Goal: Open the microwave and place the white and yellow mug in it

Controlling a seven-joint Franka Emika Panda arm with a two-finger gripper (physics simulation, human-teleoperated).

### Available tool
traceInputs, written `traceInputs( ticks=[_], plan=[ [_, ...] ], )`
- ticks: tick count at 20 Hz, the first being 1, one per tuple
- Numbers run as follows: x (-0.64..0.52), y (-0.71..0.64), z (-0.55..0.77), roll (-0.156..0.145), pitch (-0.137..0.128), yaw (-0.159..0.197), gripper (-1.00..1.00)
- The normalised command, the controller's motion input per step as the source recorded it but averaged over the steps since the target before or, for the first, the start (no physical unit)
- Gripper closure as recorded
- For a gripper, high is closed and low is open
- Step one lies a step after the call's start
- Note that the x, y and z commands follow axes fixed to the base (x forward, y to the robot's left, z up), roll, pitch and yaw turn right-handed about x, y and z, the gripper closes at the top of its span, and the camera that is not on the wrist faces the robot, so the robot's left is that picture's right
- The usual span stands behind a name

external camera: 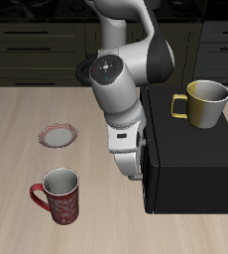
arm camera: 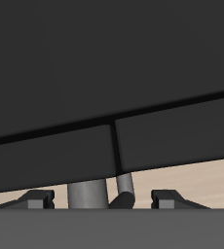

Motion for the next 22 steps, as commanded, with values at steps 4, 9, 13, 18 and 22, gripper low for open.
traceInputs(
  ticks=[4, 9, 13, 18, 22],
  plan=[
    [-0.16, 0.14, 0.13, 0.025, -0.026, -0.064, 1.0],
    [-0.09, 0.05, 0.03, 0.018, 0.002, -0.009, 1.0],
    [-0.03, -0.08, -0.01, -0.015, 0.0, -0.038, 1.0],
    [-0.04, -0.11, 0.07, -0.011, -0.027, -0.036, 1.0],
    [-0.11, -0.1, 0.03, -0.035, -0.04, -0.072, 1.0]
  ],
)
